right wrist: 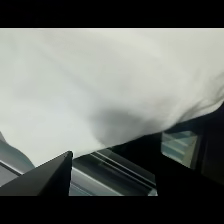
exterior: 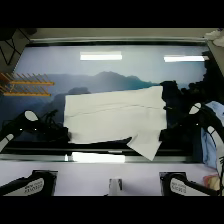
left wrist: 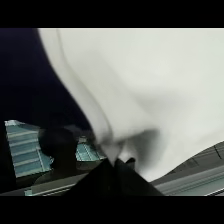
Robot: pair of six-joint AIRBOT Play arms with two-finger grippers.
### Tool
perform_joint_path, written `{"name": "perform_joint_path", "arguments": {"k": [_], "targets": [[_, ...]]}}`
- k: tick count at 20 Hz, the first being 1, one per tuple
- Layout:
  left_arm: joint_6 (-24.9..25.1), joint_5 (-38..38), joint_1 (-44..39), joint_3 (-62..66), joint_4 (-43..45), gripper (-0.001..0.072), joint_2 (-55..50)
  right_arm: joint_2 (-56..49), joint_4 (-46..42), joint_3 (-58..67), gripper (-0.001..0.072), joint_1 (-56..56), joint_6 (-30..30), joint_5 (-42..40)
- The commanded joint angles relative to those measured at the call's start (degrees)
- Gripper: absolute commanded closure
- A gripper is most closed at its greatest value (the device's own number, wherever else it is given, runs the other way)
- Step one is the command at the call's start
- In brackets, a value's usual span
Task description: Fold the shirts.
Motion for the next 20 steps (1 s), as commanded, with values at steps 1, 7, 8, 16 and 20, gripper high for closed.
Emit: {"name": "perform_joint_path", "arguments": {"k": [1, 7, 8, 16, 20], "targets": [[0.0, -0.4, 0.0, 0.0, -0.3, 0.0674, 0.1, -0.7, 1.7, -1.0, 0.024, 0.0, 0.1, -3.7], [0.1, -0.4, 0.0, 0.0, -0.5, 0.0674, 0.1, -2.6, 3.3, -1.7, 0.049, 0.0, 1.7, -4.4], [0.1, -0.3, 0.0, 0.0, -0.5, 0.0675, 0.1, -2.6, 3.3, -1.9, 0.0607, 0.0, 1.9, -4.4], [1.3, -4.0, 2.7, 11.1, -0.8, 0.0677, 6.3, 1.6, 6.2, 13.6, 0.069, 0.0, 0.0, -1.4], [-0.9, -2.5, 5.4, 22.0, -0.8, 0.0678, 6.3, 1.5, 11.4, 25.6, 0.069, 0.1, 1.6, -8.9]]}}
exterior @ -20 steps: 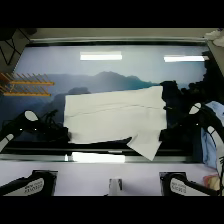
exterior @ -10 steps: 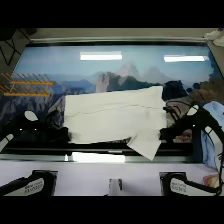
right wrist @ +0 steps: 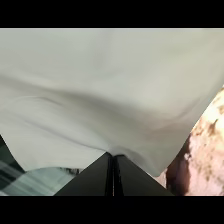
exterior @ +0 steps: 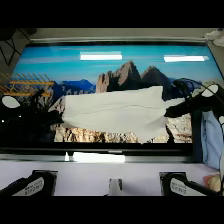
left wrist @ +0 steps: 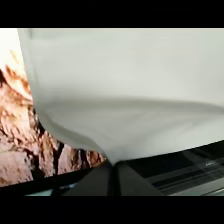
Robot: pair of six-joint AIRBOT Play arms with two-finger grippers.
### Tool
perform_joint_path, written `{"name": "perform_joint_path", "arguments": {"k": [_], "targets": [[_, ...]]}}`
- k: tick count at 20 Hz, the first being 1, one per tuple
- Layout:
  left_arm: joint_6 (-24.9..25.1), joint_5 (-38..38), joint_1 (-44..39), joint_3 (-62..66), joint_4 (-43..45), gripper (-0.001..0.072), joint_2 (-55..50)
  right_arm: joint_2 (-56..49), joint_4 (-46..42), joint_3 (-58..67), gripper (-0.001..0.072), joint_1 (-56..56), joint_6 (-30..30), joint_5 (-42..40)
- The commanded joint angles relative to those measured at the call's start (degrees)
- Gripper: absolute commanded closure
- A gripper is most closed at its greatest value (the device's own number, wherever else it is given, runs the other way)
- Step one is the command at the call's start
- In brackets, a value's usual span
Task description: Fold the shirts.
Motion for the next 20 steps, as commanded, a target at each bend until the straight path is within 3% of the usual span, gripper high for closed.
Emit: {"name": "perform_joint_path", "arguments": {"k": [1, 3, 7, 13, 16, 17, 18, 19, 20], "targets": [[-2.4, 2.9, 1.6, 8.3, 0.0, 0.0678, -0.1, -0.2, 3.3, 8.9, 0.069, 0.0, 1.7, -8.1], [-3.2, 5.4, 1.5, 11.0, 0.0, 0.0678, -3.1, -3.3, 4.2, 11.1, 0.069, 0.0, 2.3, -12.3], [-4.1, 6.2, 1.5, 15.0, -0.5, 0.0678, -13.3, -12.6, 14.0, 14.6, 0.069, 0.5, 1.7, -16.5], [-6.4, 6.7, 1.5, 22.7, -0.7, 0.0676, -26.6, -22.1, 11.3, 18.6, 0.0688, 4.2, 4.0, -23.5], [-7.5, 6.8, 1.5, 24.5, -0.7, 0.0666, -30.6, -23.1, 1.5, 18.6, 0.0686, 4.2, 7.2, -21.7], [-7.4, 7.1, 1.4, 24.5, -1.0, 0.0568, -31.2, -23.1, -0.3, 18.6, 0.063, 4.1, 7.6, -20.9], [-7.4, 6.9, 1.5, 24.6, -1.2, 0.0284, -31.4, -23.1, 0.3, 18.7, 0.0353, 4.1, 6.4, -20.1], [-7.3, 5.9, 1.6, 24.9, -1.1, -0.0013, -31.3, -23.1, 1.7, 19.5, 0.0043, 4.1, 1.5, -17.2], [-6.8, 4.1, 2.0, 25.8, -1.0, -0.0013, -31.3, -23.0, 0.9, 20.4, 0.002, 4.1, -1.6, -14.2]]}}
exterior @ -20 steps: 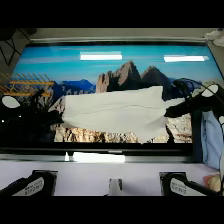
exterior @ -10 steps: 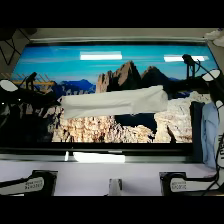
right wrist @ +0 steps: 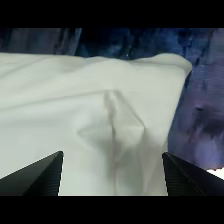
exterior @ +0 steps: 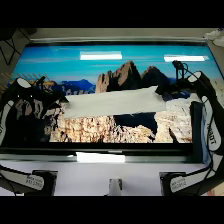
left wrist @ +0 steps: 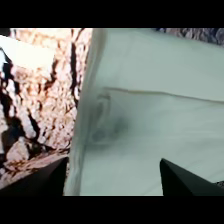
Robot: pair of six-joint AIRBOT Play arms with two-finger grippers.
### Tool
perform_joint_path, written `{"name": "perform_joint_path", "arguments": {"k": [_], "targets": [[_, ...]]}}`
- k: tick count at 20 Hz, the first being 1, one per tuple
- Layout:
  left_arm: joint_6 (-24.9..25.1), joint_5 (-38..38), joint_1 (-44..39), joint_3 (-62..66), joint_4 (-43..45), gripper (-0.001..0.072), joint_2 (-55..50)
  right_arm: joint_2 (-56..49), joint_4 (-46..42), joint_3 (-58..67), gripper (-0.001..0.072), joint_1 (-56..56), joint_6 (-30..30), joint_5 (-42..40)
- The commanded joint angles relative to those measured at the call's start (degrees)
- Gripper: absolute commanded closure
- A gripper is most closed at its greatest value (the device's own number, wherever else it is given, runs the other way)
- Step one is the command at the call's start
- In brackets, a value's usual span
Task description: Fold the shirts.
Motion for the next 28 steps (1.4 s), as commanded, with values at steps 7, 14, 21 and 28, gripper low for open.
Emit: {"name": "perform_joint_path", "arguments": {"k": [7, 14, 21, 28], "targets": [[0.4, -8.6, 2.3, 10.1, -0.7, -0.0012, 4.7, -5.6, -8.1, 2.3, 0.0009, 0.1, -3.7, 12.9], [2.7, -8.2, 0.3, 10.4, -11.3, -0.0009, 13.6, -8.8, -1.6, 2.3, 0.006, 0.3, 0.0, 12.7], [3.5, -2.4, -12.8, 9.5, -13.5, 0.0444, 12.0, -4.3, 2.3, 2.7, 0.069, 2.4, 0.0, 14.2], [3.2, 18.6, -38.4, 6.4, -22.3, 0.0671, -3.4, 17.7, 2.8, 2.7, 0.0688, 2.4, 1.7, 22.9]]}}
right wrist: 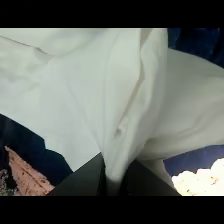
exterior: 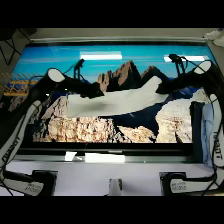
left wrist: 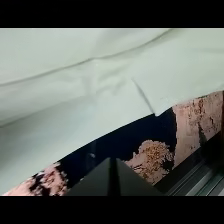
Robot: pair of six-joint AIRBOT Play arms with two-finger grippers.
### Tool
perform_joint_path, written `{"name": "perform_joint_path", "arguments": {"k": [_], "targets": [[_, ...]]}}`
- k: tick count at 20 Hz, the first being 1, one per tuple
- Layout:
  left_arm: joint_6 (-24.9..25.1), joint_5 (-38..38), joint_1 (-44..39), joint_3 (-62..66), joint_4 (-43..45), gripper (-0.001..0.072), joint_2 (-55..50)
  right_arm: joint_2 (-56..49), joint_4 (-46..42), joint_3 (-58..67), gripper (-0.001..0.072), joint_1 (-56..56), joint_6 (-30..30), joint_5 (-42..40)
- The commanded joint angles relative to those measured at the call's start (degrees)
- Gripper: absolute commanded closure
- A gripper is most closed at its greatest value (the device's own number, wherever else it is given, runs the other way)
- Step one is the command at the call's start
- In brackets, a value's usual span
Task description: Fold the shirts.
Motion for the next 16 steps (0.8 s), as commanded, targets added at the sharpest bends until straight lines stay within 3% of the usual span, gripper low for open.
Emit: {"name": "perform_joint_path", "arguments": {"k": [1, 5, 11, 13, 16], "targets": [[0.0, 12.3, -11.5, -0.5, -11.1, 0.0671, -8.6, 10.6, 0.9, 0.1, 0.0688, 0.1, 1.8, 6.6], [0.2, 19.3, -18.9, -0.5, -25.1, 0.0671, -15.8, 19.4, 0.8, 0.1, 0.0688, 0.1, 5.3, 13.0], [1.8, 24.5, -24.9, 1.7, -26.7, 0.0672, -19.1, 23.5, -5.3, 0.0, 0.0687, 0.1, 6.9, 20.1], [5.5, 21.9, -22.5, 1.7, -21.6, 0.0674, -16.8, 23.2, -6.1, 0.0, 0.0687, 0.1, 6.9, 19.3], [2.4, 17.2, -16.5, 1.7, -3.2, 0.0675, -8.9, 20.3, -8.3, 0.0, 0.0687, 4.3, 6.9, 16.9]]}}
